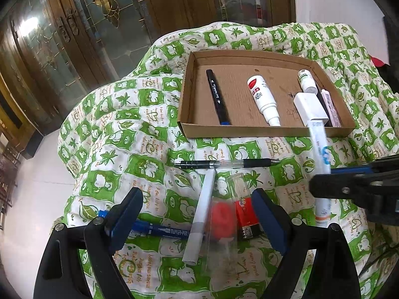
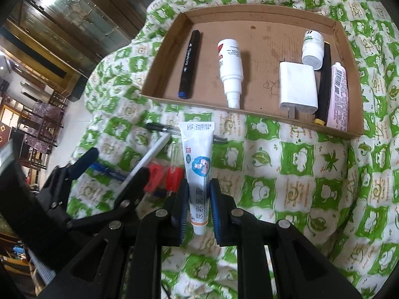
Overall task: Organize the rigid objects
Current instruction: 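Close the left tool on the white marker and lift it, then carry the toothpaste tube with the right tool over the tray while the left tool carries the white marker there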
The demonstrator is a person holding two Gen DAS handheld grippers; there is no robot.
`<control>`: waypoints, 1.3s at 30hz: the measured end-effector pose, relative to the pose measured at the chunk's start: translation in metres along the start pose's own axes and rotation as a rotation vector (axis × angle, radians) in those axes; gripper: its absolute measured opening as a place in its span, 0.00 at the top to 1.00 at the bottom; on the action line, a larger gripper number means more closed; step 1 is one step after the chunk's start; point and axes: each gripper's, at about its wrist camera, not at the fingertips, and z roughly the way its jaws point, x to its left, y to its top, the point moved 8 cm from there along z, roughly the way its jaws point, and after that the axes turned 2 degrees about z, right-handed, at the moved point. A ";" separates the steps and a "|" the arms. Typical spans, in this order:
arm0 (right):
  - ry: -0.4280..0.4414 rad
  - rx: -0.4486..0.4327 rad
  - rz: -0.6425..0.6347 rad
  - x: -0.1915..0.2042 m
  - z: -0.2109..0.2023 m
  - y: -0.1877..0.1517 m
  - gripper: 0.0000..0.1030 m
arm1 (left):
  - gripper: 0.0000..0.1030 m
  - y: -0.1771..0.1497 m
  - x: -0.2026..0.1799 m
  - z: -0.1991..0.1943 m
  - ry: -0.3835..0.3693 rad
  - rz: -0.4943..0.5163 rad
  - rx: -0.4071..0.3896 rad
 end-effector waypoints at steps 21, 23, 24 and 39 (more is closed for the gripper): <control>0.104 -0.002 0.100 -0.015 -0.033 -0.007 0.84 | 0.71 -0.008 0.000 0.046 -0.222 -0.125 0.208; 0.106 0.002 0.101 -0.015 -0.032 -0.007 0.84 | 0.82 -0.009 0.002 0.053 -0.226 -0.137 0.235; 0.105 0.004 0.102 -0.015 -0.032 -0.008 0.84 | 0.87 -0.010 0.002 0.056 -0.231 -0.144 0.246; 0.103 0.012 0.117 -0.018 -0.027 -0.007 0.84 | 0.88 -0.022 -0.007 0.054 -0.243 -0.128 0.260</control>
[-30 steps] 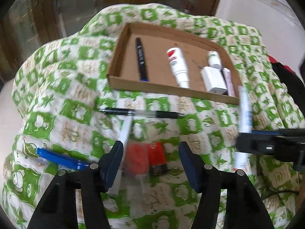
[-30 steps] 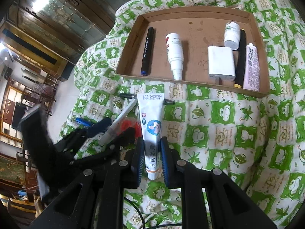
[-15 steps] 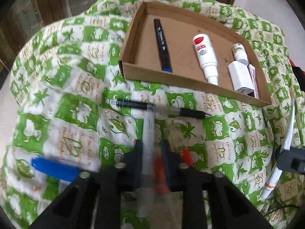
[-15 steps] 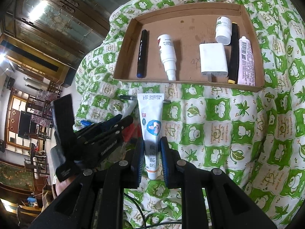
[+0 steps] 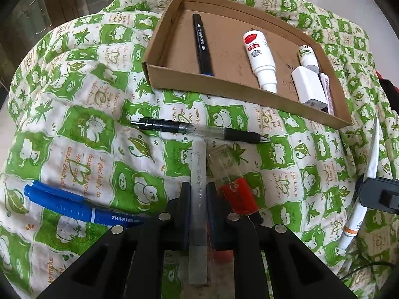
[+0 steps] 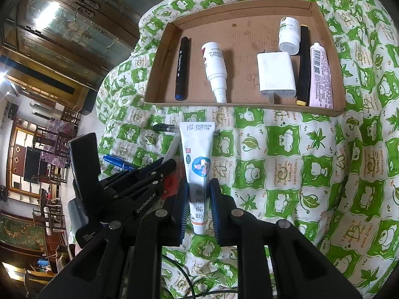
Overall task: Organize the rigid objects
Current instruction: 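Carry the toothpaste tube with the right tool over the tray while the left tool carries the white marker there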
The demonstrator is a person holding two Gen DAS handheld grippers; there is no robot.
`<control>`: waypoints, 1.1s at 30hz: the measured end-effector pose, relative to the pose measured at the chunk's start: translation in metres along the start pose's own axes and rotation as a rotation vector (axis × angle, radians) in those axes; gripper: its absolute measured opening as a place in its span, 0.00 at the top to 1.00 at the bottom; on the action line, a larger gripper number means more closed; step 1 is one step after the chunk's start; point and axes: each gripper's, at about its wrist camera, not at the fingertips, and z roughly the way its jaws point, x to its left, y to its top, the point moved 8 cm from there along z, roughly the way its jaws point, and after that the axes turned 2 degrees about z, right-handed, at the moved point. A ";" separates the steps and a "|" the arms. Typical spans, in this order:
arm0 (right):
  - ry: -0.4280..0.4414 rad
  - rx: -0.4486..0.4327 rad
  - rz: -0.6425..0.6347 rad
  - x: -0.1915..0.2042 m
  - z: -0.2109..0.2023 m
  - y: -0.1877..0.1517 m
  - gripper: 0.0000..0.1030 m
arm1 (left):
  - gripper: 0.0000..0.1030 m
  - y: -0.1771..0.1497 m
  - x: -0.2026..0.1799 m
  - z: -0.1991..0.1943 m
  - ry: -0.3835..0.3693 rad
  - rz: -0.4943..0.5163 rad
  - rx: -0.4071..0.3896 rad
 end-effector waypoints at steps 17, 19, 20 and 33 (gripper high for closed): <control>-0.001 -0.020 -0.005 0.001 -0.006 0.003 0.84 | 0.88 0.011 -0.033 -0.033 -0.002 0.064 -0.147; -0.003 -0.025 -0.006 0.000 -0.008 0.003 0.84 | 0.88 0.013 -0.034 -0.036 -0.003 0.062 -0.158; -0.003 -0.026 -0.006 0.000 -0.008 0.003 0.84 | 0.88 0.016 -0.031 -0.036 -0.005 0.063 -0.161; -0.002 -0.072 0.020 -0.008 -0.022 0.014 0.84 | 0.89 0.025 0.004 -0.067 -0.065 -0.089 -0.245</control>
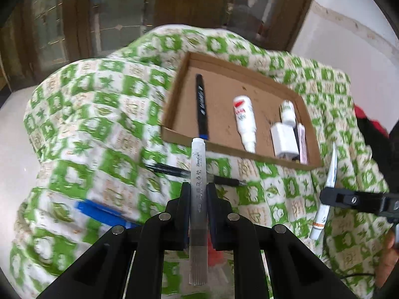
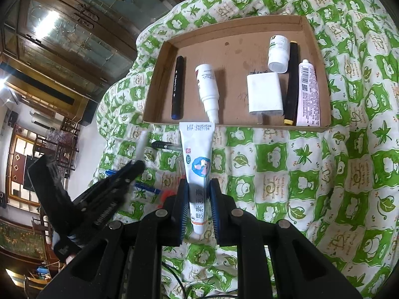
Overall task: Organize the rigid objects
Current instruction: 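Carry the toothpaste tube with the right tool over the tray while the left tool carries the white marker there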
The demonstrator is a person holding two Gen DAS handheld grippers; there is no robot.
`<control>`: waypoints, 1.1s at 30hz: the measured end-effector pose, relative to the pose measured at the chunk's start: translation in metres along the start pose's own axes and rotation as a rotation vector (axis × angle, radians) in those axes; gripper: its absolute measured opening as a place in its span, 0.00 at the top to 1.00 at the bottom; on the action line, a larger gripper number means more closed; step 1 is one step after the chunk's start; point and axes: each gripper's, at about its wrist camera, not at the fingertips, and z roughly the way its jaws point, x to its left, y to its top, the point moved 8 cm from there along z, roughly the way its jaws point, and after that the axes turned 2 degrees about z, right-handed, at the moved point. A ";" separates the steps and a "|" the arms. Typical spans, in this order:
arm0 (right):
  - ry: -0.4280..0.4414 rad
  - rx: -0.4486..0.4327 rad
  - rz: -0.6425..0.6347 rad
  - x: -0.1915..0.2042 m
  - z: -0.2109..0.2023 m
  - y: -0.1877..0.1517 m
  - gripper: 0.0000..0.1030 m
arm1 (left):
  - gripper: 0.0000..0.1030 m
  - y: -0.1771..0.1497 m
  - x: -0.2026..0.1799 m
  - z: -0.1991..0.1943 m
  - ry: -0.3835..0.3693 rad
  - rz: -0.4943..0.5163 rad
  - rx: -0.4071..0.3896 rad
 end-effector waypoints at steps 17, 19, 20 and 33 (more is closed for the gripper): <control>0.011 -0.070 0.033 -0.011 -0.024 0.019 0.84 | 0.89 0.009 0.024 -0.025 0.040 -0.057 -0.074; 0.005 -0.103 0.044 -0.017 -0.034 0.027 0.84 | 0.88 0.009 0.020 -0.024 0.046 -0.040 -0.077; -0.004 -0.128 0.049 -0.020 -0.041 0.032 0.84 | 0.88 0.010 0.017 -0.024 0.048 -0.031 -0.079; -0.017 -0.194 0.073 -0.035 -0.062 0.045 0.84 | 0.88 0.027 -0.023 -0.019 0.070 0.050 -0.109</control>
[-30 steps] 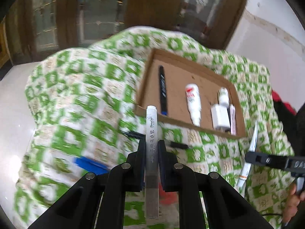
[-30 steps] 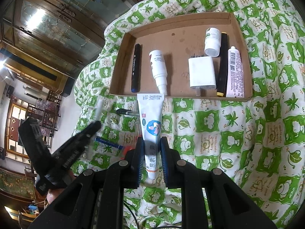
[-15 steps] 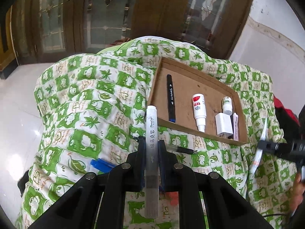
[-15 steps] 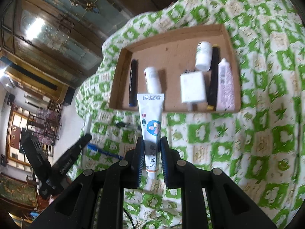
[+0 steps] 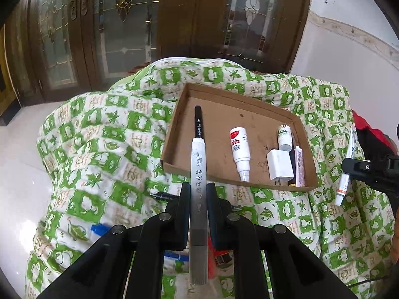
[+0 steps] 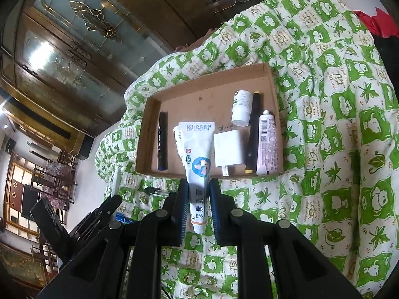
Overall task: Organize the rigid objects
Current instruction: 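Carry the toothpaste tube with the right tool over the tray while the left tool carries the white marker there, then lower the toothpaste tube with the right tool into the tray while the left tool lowers the white marker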
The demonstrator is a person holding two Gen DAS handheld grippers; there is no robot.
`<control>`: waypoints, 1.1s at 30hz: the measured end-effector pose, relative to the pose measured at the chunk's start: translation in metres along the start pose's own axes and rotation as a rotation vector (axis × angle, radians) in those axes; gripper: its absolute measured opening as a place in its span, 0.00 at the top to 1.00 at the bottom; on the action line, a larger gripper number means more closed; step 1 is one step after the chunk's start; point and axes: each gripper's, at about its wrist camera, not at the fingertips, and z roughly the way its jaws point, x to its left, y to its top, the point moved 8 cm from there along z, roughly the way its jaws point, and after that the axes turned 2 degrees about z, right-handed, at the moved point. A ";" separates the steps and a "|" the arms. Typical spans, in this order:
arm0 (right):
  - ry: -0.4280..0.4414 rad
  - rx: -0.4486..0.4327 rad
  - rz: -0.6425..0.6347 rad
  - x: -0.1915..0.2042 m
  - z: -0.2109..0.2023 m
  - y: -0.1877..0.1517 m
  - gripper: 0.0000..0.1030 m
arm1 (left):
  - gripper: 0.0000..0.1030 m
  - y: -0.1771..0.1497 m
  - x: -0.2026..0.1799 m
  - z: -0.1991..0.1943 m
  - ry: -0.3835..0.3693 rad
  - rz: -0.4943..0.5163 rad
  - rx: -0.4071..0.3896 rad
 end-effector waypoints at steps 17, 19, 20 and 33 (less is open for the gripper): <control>-0.003 0.002 0.000 0.001 0.004 0.000 0.84 | 0.88 0.012 -0.015 0.005 0.028 0.051 -0.021; -0.004 0.003 -0.003 0.001 0.005 0.000 0.84 | 0.88 0.014 -0.016 0.007 0.025 0.054 -0.018; -0.004 0.003 -0.002 0.001 0.005 0.000 0.84 | 0.88 0.015 -0.017 0.008 0.022 0.055 -0.017; -0.045 0.052 -0.031 0.004 0.028 -0.002 0.84 | 0.88 0.013 -0.023 0.030 -0.010 0.062 0.005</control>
